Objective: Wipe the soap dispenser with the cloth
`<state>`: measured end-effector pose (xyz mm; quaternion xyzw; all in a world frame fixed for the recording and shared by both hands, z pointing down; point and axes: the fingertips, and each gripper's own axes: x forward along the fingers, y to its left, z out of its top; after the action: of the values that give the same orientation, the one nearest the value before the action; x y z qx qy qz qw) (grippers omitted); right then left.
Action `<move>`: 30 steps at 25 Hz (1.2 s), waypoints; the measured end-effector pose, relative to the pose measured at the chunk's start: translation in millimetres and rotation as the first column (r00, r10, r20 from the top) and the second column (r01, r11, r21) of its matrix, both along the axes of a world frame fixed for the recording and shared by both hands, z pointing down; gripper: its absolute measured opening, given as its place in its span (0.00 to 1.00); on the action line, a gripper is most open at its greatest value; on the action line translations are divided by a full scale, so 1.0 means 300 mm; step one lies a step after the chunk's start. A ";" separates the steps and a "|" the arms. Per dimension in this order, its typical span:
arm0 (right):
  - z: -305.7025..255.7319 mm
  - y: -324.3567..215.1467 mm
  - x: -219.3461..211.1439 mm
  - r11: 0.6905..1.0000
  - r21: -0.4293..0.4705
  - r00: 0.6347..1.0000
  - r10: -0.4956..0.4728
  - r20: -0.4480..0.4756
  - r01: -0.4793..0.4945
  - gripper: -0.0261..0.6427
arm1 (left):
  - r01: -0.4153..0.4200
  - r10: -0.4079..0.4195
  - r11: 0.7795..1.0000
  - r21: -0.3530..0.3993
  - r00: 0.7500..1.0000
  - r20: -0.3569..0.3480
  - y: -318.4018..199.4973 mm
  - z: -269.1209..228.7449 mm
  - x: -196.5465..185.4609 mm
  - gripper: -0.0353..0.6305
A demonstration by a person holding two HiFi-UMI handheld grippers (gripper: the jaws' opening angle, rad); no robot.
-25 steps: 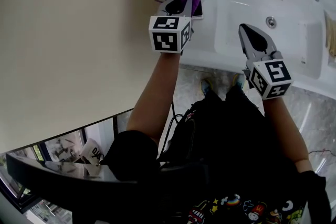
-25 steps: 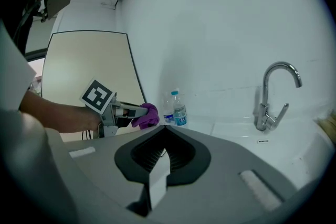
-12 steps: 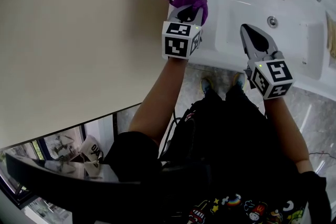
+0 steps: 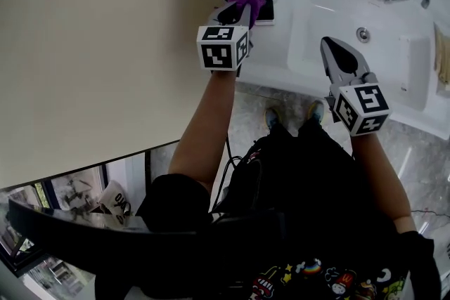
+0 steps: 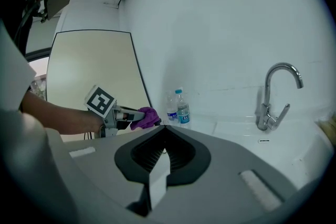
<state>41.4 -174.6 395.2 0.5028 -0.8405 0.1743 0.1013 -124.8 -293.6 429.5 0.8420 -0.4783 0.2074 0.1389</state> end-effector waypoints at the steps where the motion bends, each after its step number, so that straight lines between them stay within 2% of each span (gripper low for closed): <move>1: 0.000 0.006 0.003 1.000 -0.001 1.000 0.006 -0.003 -0.006 0.07 | 0.007 -0.007 1.000 -0.011 1.000 0.001 -0.003 0.021 -0.008 0.13; 5: 0.006 0.040 0.014 1.000 -0.009 1.000 0.021 -0.009 -0.022 0.07 | 0.040 -0.039 0.999 -0.031 0.999 0.009 0.000 0.075 -0.038 0.13; 13: -0.025 0.094 0.034 0.998 0.001 0.998 0.058 -0.019 -0.058 0.08 | 0.043 -0.042 0.994 -0.098 0.999 0.015 0.047 0.163 -0.052 0.13; 19: -0.035 0.121 0.018 0.998 0.011 0.998 0.067 -0.020 -0.067 0.07 | 0.005 0.001 0.988 -0.154 0.999 0.040 0.106 0.250 -0.034 0.13; 23: -0.024 0.137 0.019 0.997 0.003 0.997 0.078 -0.015 -0.078 0.07 | -0.040 0.047 0.983 -0.180 0.998 0.033 0.154 0.278 0.007 0.13; 27: -0.020 0.145 0.001 0.997 0.000 0.997 0.079 -0.013 -0.079 0.08 | -0.085 0.090 0.979 -0.186 0.996 0.017 0.196 0.276 0.042 0.13; 30: -0.018 0.146 -0.009 0.997 -0.003 0.997 0.081 -0.015 -0.081 0.08 | -0.081 0.085 0.981 -0.176 0.996 0.016 0.177 0.266 0.024 0.13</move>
<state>38.8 -130.7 389.8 0.5374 -0.8185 0.1762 0.1012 -117.5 -240.5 509.2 0.8431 -0.4242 0.2643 0.1982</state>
